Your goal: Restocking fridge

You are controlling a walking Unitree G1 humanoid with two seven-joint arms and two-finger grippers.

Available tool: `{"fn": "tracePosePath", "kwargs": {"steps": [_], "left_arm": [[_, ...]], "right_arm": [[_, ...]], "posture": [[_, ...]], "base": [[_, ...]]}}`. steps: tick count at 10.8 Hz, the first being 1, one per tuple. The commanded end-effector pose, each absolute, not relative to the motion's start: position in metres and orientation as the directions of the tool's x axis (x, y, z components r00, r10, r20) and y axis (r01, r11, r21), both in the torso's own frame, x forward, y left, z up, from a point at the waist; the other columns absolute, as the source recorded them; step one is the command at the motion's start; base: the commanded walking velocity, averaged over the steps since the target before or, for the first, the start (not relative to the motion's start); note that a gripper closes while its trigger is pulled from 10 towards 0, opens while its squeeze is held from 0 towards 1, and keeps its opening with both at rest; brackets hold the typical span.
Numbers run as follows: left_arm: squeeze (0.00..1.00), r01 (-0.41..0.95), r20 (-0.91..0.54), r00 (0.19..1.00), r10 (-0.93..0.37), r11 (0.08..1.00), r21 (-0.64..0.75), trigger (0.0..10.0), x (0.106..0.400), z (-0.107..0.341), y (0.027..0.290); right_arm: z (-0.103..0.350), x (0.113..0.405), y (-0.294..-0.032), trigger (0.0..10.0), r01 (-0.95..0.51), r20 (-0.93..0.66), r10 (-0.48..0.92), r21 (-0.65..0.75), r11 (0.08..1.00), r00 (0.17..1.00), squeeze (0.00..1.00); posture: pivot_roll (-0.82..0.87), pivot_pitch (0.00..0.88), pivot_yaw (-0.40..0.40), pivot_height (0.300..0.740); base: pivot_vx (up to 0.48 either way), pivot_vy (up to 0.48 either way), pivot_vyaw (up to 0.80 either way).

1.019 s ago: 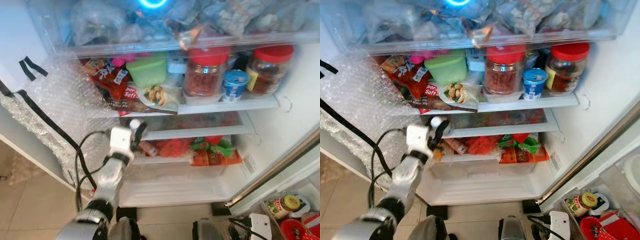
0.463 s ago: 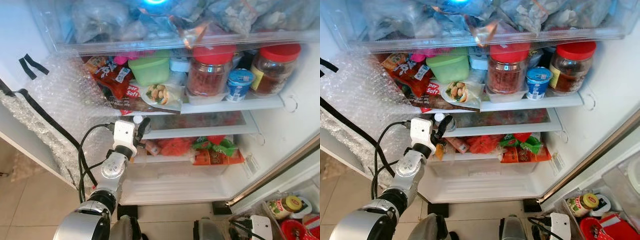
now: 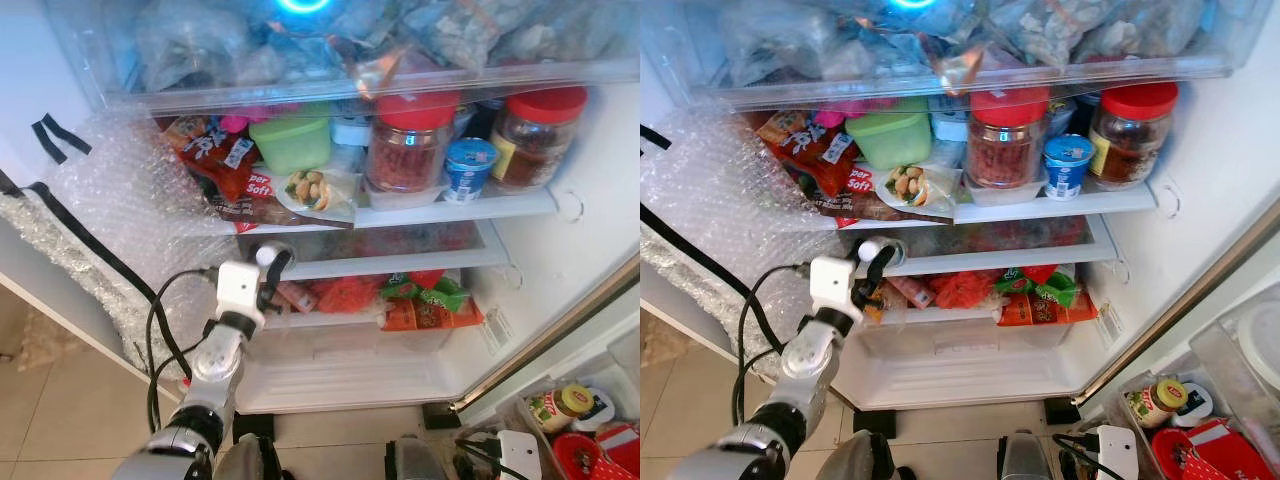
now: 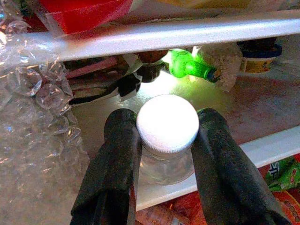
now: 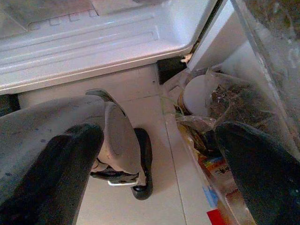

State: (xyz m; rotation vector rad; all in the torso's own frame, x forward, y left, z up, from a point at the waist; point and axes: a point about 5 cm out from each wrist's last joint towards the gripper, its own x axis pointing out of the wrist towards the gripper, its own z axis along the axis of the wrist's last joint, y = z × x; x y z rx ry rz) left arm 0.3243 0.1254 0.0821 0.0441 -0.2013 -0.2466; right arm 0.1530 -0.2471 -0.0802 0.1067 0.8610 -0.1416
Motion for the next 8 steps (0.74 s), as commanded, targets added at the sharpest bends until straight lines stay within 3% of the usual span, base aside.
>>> {"fn": "tracePosePath", "kwargs": {"steps": [1, 8], "left_arm": [[0.0, 0.222, -0.009, 0.975, -0.222, 0.975, 0.032, 10.0, 0.305, 0.042, 0.138], [0.0, 0.215, -0.083, 0.974, -0.212, 0.976, 0.036, 10.0, 0.308, 0.038, 0.134]], "right_arm": [[-0.081, 0.149, -0.249, 10.0, 0.185, -0.765, -0.092, 0.036, 0.982, 0.638, 0.0], [-0.081, 0.151, -0.247, 10.0, 0.18, -0.765, -0.083, 0.043, 0.983, 0.639, 0.0]], "posture": [[-0.17, 0.141, 0.066, 0.651], [-0.17, 0.124, 0.074, 0.651]], "base": [[0.0, 0.0, 0.0], [0.0, 0.0, 0.0]]}}
